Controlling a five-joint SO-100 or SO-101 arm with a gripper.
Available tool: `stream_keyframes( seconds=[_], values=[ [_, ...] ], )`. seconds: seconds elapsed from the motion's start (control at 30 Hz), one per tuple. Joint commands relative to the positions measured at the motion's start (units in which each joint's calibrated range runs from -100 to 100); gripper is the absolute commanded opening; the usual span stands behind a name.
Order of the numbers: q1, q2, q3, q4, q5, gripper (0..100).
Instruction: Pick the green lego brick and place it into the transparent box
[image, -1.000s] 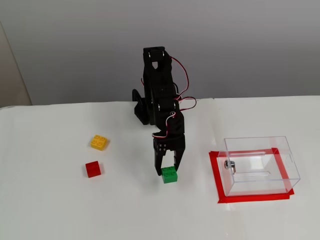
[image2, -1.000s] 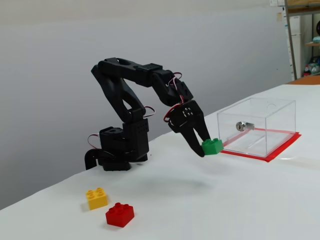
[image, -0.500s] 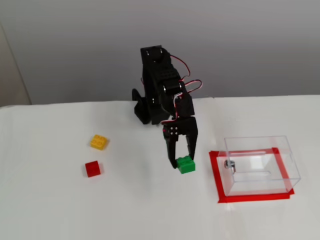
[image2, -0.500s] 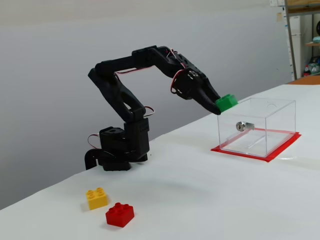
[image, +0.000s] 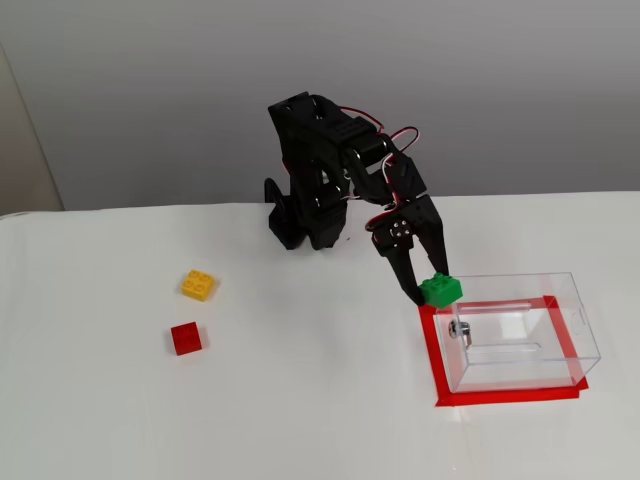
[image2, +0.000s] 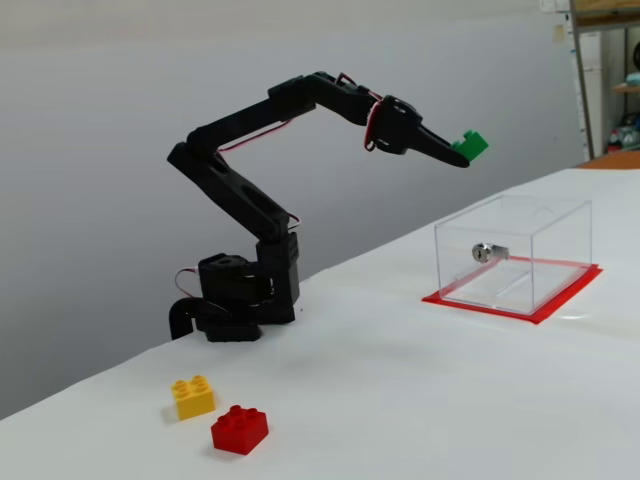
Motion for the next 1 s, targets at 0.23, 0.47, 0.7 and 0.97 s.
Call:
stream_keyframes(
  seconds=[0.23, 0.47, 0.7, 0.97],
  values=[
    [-10.6, 9.6, -9.4, -0.1, -0.2, 15],
    [-14.6, 21.1, -17.0, -0.2, -0.2, 15],
    [-18.2, 30.0, -23.6, -0.1, -0.2, 15],
    [-22.3, 34.9, -24.8, -0.3, 0.2, 15]
  ],
)
